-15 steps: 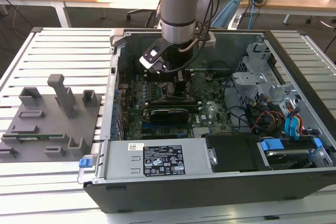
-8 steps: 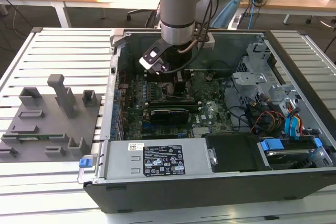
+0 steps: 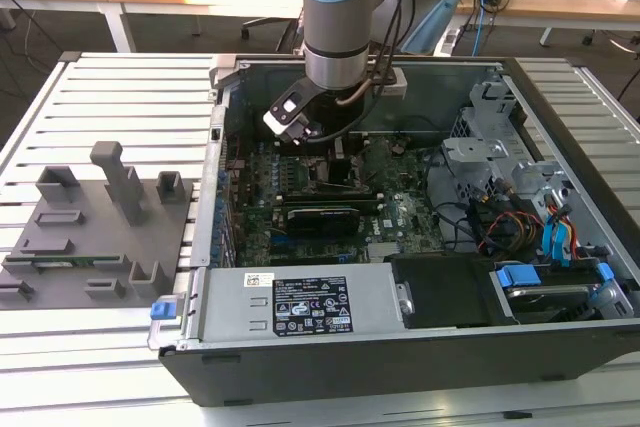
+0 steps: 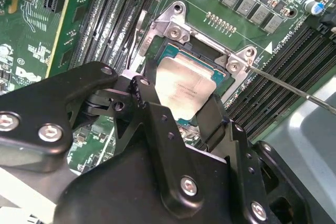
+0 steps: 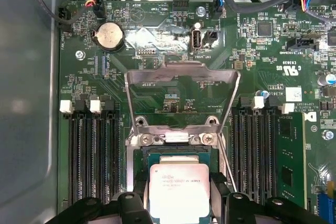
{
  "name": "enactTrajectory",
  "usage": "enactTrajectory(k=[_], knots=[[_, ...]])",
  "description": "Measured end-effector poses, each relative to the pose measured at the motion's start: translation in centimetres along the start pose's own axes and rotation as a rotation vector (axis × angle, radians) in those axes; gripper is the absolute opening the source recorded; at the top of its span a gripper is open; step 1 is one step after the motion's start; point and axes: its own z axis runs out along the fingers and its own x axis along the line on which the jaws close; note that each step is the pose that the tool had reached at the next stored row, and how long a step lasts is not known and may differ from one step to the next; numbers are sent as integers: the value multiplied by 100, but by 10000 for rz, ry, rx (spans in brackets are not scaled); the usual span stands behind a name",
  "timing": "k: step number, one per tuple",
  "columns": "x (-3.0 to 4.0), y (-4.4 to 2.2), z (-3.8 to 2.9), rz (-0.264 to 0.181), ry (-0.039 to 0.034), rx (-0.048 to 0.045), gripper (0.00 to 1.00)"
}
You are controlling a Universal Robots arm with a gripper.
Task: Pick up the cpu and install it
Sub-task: 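Place the cpu into insertion slot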
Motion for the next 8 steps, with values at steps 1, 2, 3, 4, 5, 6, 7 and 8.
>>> enactTrajectory(k=[1,2,3,4,5,6,7,8], knots=[[0,-1,6,2,2,1,55],[0,-1,10,1,3,2,55],[1,-1,13,2,2,3,55],[2,0,16,0,4,1,55],[3,1,17,-15,7,0,55],[4,2,18,-26,8,-1,55],[4,2,18,-32,10,-1,55],[4,3,18,-34,10,-2,55]])
